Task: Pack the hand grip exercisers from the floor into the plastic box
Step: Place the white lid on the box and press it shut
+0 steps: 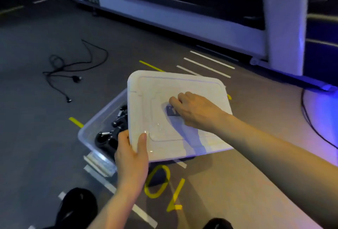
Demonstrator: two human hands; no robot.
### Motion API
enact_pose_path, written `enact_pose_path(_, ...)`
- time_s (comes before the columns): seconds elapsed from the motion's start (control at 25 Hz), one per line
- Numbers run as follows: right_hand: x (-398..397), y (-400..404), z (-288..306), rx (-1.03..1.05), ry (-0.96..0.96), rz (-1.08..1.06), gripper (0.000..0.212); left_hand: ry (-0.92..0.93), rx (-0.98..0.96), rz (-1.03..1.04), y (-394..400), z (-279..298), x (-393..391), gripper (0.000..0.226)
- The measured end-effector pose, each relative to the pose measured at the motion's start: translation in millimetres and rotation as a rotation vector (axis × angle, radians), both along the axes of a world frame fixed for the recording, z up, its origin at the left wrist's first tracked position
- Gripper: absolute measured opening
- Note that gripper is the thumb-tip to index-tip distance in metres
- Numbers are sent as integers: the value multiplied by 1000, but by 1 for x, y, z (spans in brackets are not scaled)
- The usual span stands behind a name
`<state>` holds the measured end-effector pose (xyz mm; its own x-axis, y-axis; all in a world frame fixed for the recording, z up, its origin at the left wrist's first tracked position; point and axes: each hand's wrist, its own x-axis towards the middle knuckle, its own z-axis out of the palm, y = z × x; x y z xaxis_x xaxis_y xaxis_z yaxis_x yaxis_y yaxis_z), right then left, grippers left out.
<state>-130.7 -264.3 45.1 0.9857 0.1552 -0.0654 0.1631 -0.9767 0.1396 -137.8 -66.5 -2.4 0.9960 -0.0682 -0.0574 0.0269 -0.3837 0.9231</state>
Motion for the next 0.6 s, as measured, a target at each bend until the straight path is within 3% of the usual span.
enact_pose_path(0.16,51,44,-1,-146,96,217,38,-87,298,91,38,-27,10,55)
enact_pose_path(0.28,79,64,-5,-222,161,301,40,-51,394,106,53,-41,16,75)
enact_pose_path(0.6,119,86,-22,-285,268,432,33,94,314,144,64,-53,24,70)
